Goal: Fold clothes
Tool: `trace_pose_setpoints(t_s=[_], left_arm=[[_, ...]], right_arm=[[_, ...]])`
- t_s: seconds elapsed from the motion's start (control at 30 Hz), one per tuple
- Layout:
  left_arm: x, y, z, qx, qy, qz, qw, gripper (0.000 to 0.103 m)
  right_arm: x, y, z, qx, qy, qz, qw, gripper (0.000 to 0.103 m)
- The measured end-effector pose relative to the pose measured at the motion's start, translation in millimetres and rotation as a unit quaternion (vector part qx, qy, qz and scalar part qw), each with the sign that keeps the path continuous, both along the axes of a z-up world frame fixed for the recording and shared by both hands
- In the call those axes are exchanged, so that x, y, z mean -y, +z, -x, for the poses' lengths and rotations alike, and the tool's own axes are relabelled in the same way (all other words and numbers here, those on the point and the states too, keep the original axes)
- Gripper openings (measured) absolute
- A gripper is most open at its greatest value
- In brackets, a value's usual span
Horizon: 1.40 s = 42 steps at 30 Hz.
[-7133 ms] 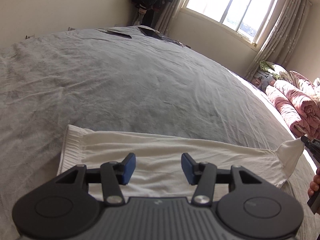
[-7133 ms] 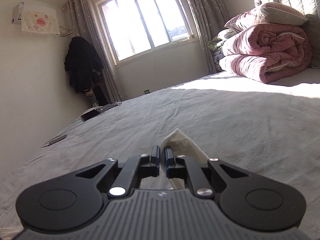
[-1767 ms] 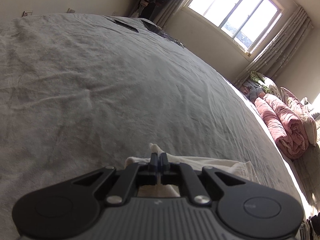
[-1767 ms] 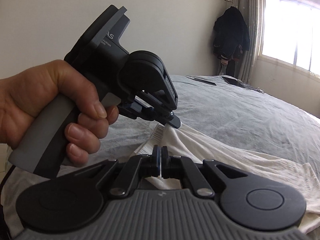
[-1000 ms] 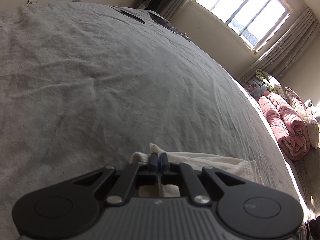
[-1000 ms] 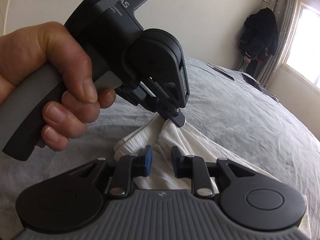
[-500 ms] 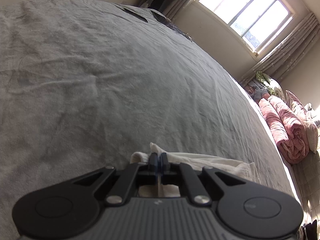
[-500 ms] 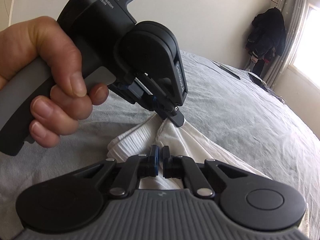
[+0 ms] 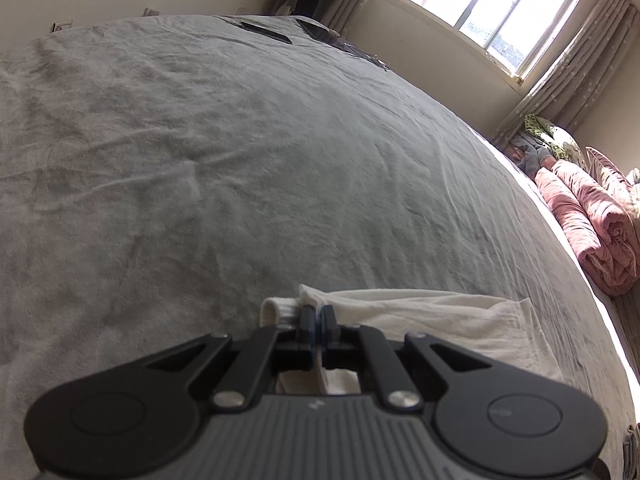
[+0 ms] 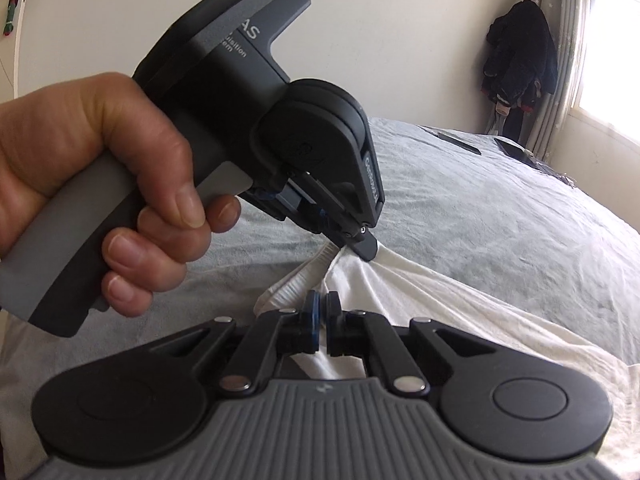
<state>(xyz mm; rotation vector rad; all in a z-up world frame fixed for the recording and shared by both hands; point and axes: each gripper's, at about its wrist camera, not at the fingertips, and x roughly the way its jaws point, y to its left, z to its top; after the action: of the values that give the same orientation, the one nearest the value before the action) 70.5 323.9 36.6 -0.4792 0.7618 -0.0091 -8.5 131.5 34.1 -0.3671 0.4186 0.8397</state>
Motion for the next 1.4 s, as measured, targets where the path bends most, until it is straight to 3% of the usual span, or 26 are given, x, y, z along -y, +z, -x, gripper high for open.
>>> trace_pose_setpoints(t_s=[0.2, 0.4, 0.53, 0.67, 0.8, 0.9, 1.1, 1.23, 1.4], left_arm=[[10, 9, 5, 0.001, -0.006, -0.040, 0.9992, 0.002], [24, -1, -1, -0.008, -0.024, -0.102, 0.9945, 0.003], [18, -2, -3, -0.022, -0.017, -0.065, 0.9975, 0.004], [9, 4, 1, -0.026, 0.003, -0.036, 0.9990, 0.005], [7, 15, 6, -0.018, 0.027, -0.069, 0.9971, 0.008], [8, 26, 12, 0.002, 0.040, -0.081, 0.9959, 0.010], [44, 29, 14, 0.041, -0.031, -0.053, 0.9973, 0.015], [79, 8, 6, 0.013, -0.077, -0.075, 0.9941, 0.015], [72, -14, -1, -0.008, -0.072, -0.067, 0.9952, 0.015]], right_arm=[[5, 8, 1, -0.015, -0.006, -0.030, 0.999, 0.003], [0, -3, -4, -0.043, -0.014, -0.020, 0.999, 0.004], [1, -1, -7, -0.058, -0.016, -0.018, 0.998, 0.008], [19, 10, -8, -0.081, -0.016, -0.050, 0.995, 0.015], [51, 20, -11, -0.098, -0.046, -0.088, 0.990, 0.032], [76, 23, -13, -0.092, -0.074, -0.096, 0.988, 0.032], [122, 19, -44, -0.098, -0.154, -0.110, 0.977, 0.032], [150, 11, -55, -0.113, -0.182, -0.096, 0.972, 0.033], [185, 0, -68, -0.130, -0.215, -0.076, 0.965, 0.037]])
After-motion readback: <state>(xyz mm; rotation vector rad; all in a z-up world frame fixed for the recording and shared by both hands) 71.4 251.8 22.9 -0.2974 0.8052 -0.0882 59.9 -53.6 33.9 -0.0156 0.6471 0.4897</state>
